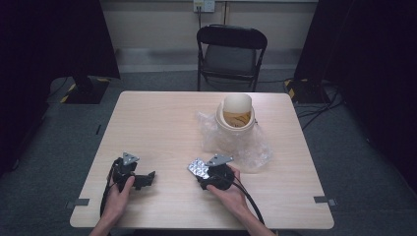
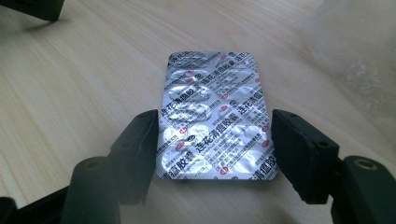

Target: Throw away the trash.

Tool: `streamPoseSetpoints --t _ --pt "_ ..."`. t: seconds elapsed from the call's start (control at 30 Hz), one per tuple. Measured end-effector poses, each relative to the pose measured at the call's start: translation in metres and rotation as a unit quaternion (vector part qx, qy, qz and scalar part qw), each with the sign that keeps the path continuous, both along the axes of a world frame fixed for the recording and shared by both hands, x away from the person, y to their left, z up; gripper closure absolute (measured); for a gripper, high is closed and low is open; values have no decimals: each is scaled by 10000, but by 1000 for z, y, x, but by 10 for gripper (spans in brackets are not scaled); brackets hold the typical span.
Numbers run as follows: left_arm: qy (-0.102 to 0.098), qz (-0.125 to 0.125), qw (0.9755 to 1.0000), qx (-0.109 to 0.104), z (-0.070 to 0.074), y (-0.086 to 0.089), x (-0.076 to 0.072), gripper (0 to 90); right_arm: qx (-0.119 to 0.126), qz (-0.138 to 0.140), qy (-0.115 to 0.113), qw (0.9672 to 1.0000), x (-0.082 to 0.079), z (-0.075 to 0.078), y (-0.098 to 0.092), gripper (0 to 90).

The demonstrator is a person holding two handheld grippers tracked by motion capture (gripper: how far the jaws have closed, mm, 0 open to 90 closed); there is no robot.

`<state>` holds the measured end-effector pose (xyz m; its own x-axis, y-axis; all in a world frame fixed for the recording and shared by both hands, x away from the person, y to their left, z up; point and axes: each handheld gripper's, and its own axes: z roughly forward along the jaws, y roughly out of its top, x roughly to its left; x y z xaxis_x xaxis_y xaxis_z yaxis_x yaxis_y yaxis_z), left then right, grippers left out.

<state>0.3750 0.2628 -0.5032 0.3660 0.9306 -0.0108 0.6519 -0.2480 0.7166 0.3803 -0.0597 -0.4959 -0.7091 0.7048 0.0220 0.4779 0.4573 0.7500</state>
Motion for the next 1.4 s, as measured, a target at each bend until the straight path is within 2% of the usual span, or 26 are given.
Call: streamPoseSetpoints --t 0.47,0.63,0.83,0.9,1.4 --pt "-1 -3 10000 9 0 0 0 0 211 -17 47 9998 0 14 -8 341" --pt "5 -20 10000 48 0 1 0 0 359 32 18 9994 0 27 -14 340" --pt "1 -14 10000 39 0 0 0 0 435 -32 13 9990 2 34 -23 341" --pt "-2 -3 10000 11 0 0 0 0 505 -23 -49 9987 2 42 -26 341" --pt "-1 1 10000 -1 0 0 0 0 774 -122 -221 9967 -3 68 -44 341"
